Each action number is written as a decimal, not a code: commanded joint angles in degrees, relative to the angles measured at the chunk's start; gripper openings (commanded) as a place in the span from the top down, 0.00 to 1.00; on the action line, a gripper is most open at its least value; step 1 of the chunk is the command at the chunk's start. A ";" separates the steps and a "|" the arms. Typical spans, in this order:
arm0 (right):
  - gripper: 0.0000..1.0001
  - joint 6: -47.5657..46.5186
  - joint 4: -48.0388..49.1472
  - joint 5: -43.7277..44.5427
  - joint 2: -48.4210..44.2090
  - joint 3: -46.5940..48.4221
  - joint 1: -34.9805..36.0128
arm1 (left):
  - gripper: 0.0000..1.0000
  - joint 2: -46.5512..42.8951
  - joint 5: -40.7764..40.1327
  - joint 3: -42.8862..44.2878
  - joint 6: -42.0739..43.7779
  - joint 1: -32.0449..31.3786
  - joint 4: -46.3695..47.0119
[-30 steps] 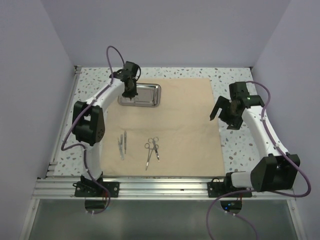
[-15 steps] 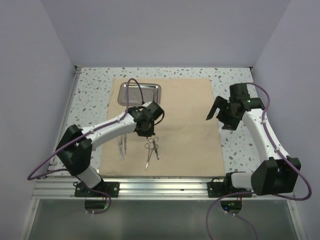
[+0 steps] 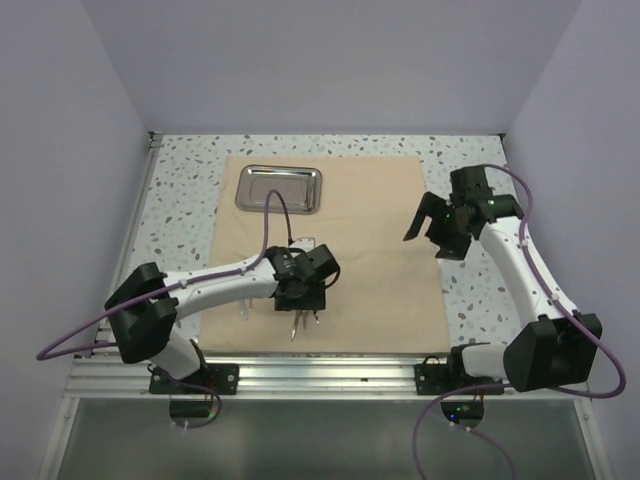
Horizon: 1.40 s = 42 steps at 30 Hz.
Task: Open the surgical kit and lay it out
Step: Place the medical item in the surgical kit, then adjust the container in the surgical kit.
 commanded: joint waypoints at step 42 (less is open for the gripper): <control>0.11 1.03 -9.56 5.25 54.92 66.17 12.86 | 0.38 47.60 3.91 57.16 38.71 50.68 11.10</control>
